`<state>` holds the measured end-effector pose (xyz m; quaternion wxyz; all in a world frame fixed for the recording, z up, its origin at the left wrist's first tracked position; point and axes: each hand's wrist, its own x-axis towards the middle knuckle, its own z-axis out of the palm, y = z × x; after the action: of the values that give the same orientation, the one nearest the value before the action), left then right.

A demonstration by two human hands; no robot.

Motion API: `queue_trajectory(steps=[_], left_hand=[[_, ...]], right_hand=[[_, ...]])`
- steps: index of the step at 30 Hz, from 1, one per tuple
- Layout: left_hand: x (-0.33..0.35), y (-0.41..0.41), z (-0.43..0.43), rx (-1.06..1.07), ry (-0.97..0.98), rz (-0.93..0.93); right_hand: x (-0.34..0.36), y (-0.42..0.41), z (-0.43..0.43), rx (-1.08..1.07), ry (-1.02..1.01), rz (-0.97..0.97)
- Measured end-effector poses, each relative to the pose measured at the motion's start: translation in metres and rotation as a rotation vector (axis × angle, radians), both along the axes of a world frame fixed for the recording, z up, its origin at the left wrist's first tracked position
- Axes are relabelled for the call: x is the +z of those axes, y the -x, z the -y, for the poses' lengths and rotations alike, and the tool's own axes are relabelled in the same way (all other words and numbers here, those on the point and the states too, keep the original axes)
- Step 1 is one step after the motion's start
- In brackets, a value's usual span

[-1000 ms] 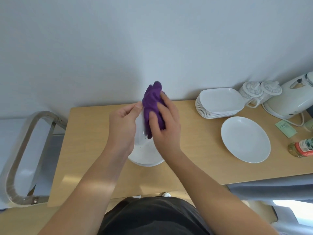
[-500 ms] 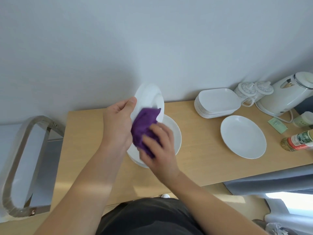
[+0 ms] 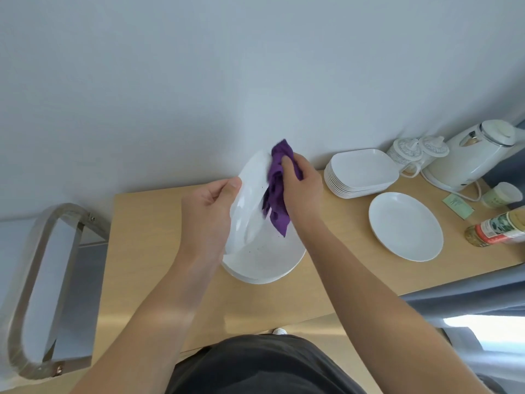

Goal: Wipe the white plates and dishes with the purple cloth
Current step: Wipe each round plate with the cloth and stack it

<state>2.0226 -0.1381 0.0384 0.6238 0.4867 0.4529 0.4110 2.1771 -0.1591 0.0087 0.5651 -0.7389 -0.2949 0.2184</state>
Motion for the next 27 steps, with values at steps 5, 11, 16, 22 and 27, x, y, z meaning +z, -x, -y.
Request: queue_trajectory(steps=[5, 11, 16, 22, 27], left_hand=[[-0.003, 0.008, -0.001, -0.027, -0.009, 0.028], [0.004, 0.002, -0.006, 0.027, -0.037, 0.007], [0.002, -0.003, -0.014, -0.009, -0.095, -0.056], [0.003, -0.015, -0.009, -0.070, -0.152, -0.077], [0.006, -0.042, 0.002, -0.122, -0.265, -0.116]], right_hand=[[-0.033, -0.001, 0.003, -0.035, 0.104, -0.098], [-0.009, 0.030, 0.023, 0.030, -0.186, 0.261], [-0.024, 0.034, 0.033, 0.024, -0.231, 0.658], [-0.043, -0.006, 0.056, -0.114, -0.016, 0.640], [-0.052, -0.043, 0.070, -0.094, 0.119, 0.573]])
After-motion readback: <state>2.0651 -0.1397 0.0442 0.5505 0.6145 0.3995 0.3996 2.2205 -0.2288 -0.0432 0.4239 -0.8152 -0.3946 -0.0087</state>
